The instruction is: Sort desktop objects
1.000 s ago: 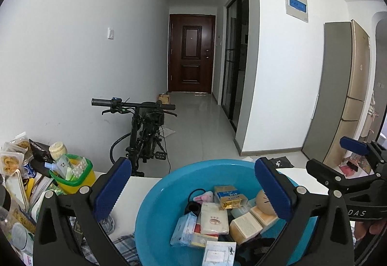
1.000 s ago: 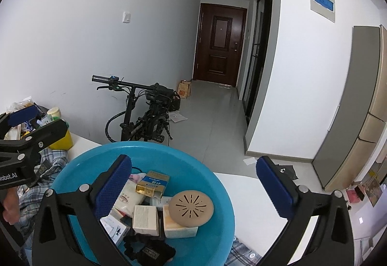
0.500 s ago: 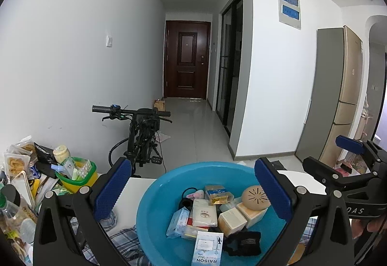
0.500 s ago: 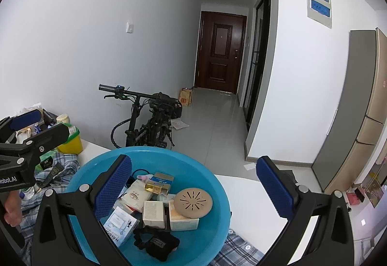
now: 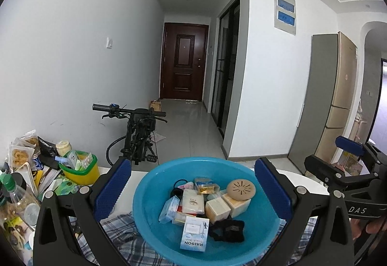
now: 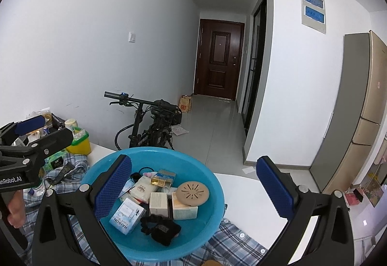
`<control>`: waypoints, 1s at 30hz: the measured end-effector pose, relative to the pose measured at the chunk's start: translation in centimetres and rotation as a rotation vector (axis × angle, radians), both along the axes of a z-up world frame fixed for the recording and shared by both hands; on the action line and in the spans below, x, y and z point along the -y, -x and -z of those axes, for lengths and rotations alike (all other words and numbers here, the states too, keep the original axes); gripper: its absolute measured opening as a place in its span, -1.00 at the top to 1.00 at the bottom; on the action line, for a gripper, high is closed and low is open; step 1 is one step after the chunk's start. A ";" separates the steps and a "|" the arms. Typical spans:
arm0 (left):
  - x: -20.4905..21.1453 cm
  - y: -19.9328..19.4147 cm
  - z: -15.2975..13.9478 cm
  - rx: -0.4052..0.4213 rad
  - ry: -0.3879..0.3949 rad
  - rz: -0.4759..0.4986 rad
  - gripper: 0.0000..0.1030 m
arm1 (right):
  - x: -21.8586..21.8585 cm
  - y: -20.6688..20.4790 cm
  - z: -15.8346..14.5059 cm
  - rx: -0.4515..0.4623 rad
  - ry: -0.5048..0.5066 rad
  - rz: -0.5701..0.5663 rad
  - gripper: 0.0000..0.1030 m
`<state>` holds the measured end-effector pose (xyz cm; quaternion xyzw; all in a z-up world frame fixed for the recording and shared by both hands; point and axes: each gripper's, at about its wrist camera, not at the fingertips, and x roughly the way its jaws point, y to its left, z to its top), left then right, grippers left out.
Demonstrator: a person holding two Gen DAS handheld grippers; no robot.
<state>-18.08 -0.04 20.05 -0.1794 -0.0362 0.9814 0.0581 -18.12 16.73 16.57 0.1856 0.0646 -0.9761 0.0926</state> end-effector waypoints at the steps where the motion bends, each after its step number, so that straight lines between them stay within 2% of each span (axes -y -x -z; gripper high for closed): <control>1: 0.0 -0.3 -0.2 -0.001 0.001 -0.001 -1.00 | -0.1 -0.3 -0.1 -0.001 0.004 0.000 -0.99; 7: 0.2 -2.5 -1.2 -0.015 -0.008 -0.002 -1.00 | -0.4 -2.1 -0.9 -0.016 0.016 0.000 -0.99; 19: -0.6 -4.8 -2.0 -0.015 0.030 0.017 -1.00 | -1.3 -4.4 -1.9 -0.038 0.026 -0.007 -0.99; 21: -0.7 -5.5 -1.8 -0.021 0.058 -0.013 -1.00 | -1.4 -4.7 -1.9 -0.043 0.033 -0.010 -0.99; 25: -0.9 -7.4 -1.4 -0.058 0.104 -0.004 -1.00 | -1.2 -5.9 -1.7 -0.078 0.017 -0.006 -0.99; 30: 0.2 -8.6 -0.6 -0.048 0.045 0.013 -1.00 | -1.0 -7.7 -1.3 -0.110 0.016 -0.024 -0.99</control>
